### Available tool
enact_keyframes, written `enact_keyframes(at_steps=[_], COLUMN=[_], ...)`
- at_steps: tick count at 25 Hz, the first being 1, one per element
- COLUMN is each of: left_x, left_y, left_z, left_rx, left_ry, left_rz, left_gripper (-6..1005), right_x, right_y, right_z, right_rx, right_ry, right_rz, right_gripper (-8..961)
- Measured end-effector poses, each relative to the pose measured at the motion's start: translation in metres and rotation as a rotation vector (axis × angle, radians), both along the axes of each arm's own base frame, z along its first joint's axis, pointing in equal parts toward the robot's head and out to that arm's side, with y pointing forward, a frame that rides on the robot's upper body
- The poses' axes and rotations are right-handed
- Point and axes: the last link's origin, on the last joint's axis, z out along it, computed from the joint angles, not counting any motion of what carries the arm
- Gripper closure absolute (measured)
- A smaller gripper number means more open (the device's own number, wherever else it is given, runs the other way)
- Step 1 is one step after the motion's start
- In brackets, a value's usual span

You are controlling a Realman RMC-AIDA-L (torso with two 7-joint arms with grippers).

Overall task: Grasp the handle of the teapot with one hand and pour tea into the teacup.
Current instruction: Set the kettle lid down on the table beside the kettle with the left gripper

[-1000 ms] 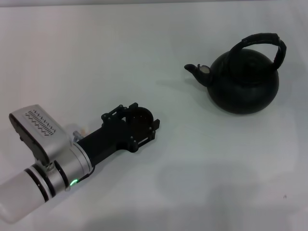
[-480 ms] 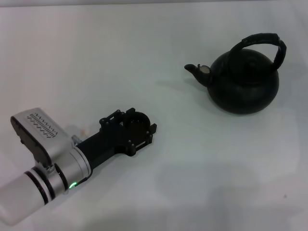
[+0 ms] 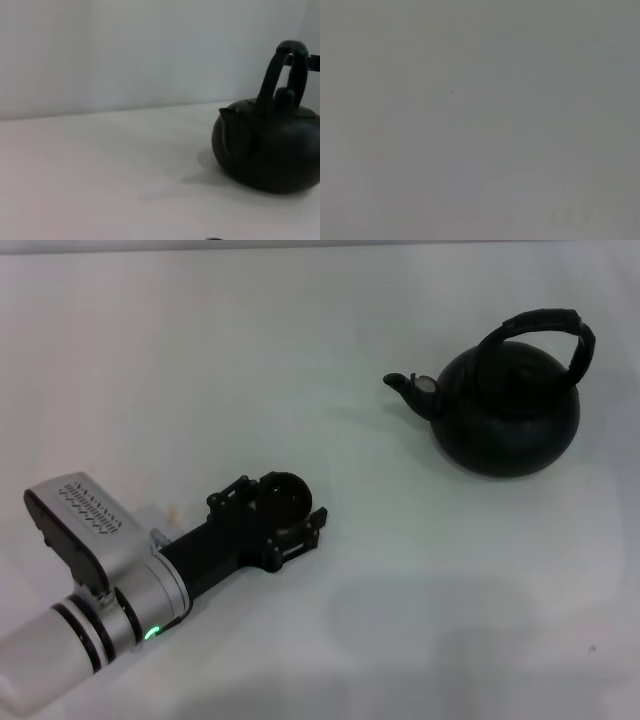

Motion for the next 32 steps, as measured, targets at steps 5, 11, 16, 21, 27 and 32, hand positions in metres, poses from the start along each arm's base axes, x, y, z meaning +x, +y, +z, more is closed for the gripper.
enact_keyframes(at_steps=[5, 11, 16, 21, 27, 32], left_x=[0.003, 0.004, 0.004, 0.005, 0.006, 0.004], left_y=[0.0, -0.001, -0.001, -0.001, -0.007, -0.01], left_z=[0.003, 0.005, 0.005, 0.007, 0.017, 0.024], left_rx=[0.012, 0.022, 0.024, 0.031, 0.07, 0.106], left_ry=[-0.029, -0.042, -0.046, -0.063, -0.128, -0.164], left_rz=[-0.014, -0.014, -0.01, -0.014, -0.029, -0.018], left_gripper=[187, 141, 124, 123, 123, 122], right_x=[0.0, 0.0, 0.0, -0.001, 0.0, 0.0], right_y=[0.0, 0.0, 0.001, 0.001, 0.0, 0.0], right_z=[0.0, 0.0, 0.001, 0.001, 0.001, 0.001], right_rx=[0.001, 0.001, 0.003, 0.003, 0.004, 0.004], right_ry=[0.0, 0.0, -0.001, -0.001, -0.001, -0.001], right_rz=[0.001, 0.001, 0.003, 0.003, 0.003, 0.002], right_gripper=[87, 87, 87, 87, 87, 87])
